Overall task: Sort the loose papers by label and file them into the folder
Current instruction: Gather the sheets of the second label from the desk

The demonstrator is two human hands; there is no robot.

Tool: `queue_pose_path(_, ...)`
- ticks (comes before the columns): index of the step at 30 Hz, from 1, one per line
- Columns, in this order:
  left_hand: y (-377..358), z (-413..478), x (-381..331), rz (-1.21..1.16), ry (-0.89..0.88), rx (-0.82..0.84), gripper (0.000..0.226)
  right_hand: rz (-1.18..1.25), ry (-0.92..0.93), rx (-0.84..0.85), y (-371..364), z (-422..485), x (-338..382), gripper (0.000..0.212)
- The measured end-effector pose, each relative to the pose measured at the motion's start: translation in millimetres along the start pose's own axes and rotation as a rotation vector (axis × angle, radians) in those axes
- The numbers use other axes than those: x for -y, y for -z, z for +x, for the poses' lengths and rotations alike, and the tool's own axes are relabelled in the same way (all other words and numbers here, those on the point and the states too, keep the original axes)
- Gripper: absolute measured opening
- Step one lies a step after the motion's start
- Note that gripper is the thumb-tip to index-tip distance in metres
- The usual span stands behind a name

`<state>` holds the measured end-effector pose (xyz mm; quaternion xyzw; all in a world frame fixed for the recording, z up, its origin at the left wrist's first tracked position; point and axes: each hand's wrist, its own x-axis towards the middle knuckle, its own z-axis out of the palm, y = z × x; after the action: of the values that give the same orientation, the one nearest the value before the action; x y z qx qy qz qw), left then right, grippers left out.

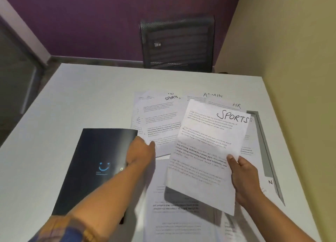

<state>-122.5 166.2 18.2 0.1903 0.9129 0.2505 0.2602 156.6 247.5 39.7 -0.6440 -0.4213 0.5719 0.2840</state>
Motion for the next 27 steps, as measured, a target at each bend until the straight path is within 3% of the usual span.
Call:
queue_pose_path(2,-5.4,18.6,-11.5,-0.005,0.046,-0.005,0.043,0.038,-0.018,0.017,-3.8,15.6,4.5,0.019)
queue_pose_path(7,-31.0,54.4,-17.9,0.076,0.217,0.061,0.094,0.067,-0.029,0.052,-16.6,53.7,18.6,0.018)
queue_pose_path(9,-42.0,59.0,-26.7,0.110,0.282,0.041,0.104,0.078,-0.031,0.041,-21.9,67.4,24.0,0.016)
queue_pose_path(12,-52.9,61.7,-33.5,0.168,0.341,-0.023,0.096,0.087,-0.035,0.027,-27.4,81.9,24.1,0.014)
queue_pose_path(15,-60.0,65.8,-34.5,0.190,0.319,-0.014,0.073,0.095,-0.041,0.023,-30.8,89.8,22.0,0.018)
queue_pose_path(17,-63.0,69.2,-31.4,-0.011,0.329,-0.055,0.063,0.112,-0.048,0.028,-31.0,89.5,22.0,0.021)
queue_pose_path(20,-58.0,69.3,-24.3,-0.116,0.229,-0.096,0.022,0.107,-0.059,0.024,-30.9,89.9,18.3,0.017)
queue_pose_path(27,-25.3,39.0,-13.6,-0.416,-0.011,-0.106,0.023,0.108,-0.076,0.087,-26.7,80.2,21.9,0.019)
